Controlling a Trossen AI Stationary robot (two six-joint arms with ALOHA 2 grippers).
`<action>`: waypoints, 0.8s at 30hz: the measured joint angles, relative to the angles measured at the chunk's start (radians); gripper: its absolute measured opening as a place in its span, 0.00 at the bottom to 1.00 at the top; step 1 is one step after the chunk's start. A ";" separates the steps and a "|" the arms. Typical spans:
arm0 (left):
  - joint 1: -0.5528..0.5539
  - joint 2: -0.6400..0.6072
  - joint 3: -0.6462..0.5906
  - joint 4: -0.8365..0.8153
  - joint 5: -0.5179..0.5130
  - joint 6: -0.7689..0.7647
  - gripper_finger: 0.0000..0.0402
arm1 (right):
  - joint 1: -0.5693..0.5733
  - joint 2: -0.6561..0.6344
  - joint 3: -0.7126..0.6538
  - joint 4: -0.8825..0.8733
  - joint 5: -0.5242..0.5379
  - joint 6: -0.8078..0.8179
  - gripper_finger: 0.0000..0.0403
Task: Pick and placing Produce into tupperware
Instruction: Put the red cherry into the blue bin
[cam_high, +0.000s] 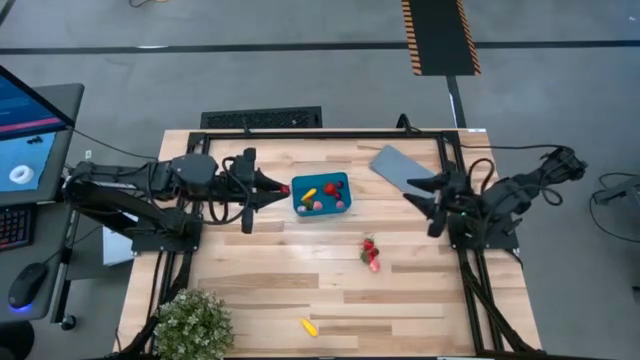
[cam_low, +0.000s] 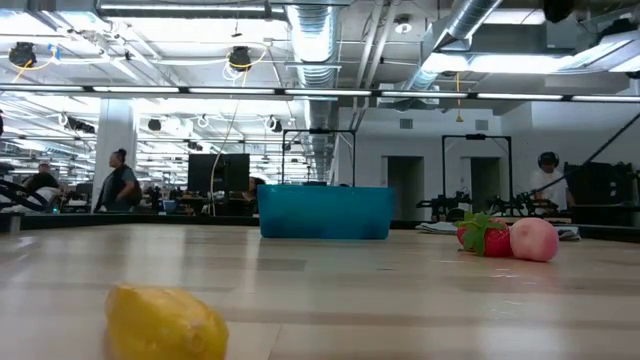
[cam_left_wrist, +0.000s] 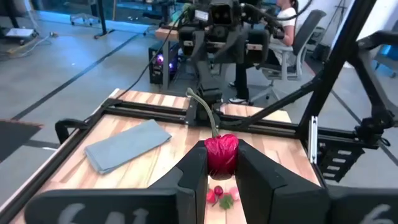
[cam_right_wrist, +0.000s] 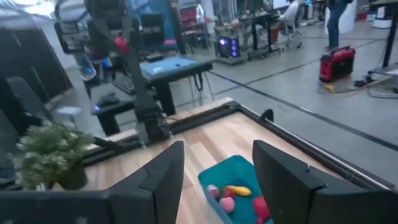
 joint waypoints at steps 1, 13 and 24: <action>0.003 -0.001 -0.015 0.032 -0.003 0.001 0.14 | 0.000 -0.026 -0.014 0.002 -0.001 -0.002 0.52; 0.141 -0.012 -0.325 0.432 -0.115 -0.432 0.14 | -0.018 -0.139 -0.102 -0.013 -0.004 0.035 0.51; 0.210 0.063 -0.396 0.374 0.001 -0.328 0.14 | -0.012 -0.133 -0.115 -0.096 -0.034 0.150 0.51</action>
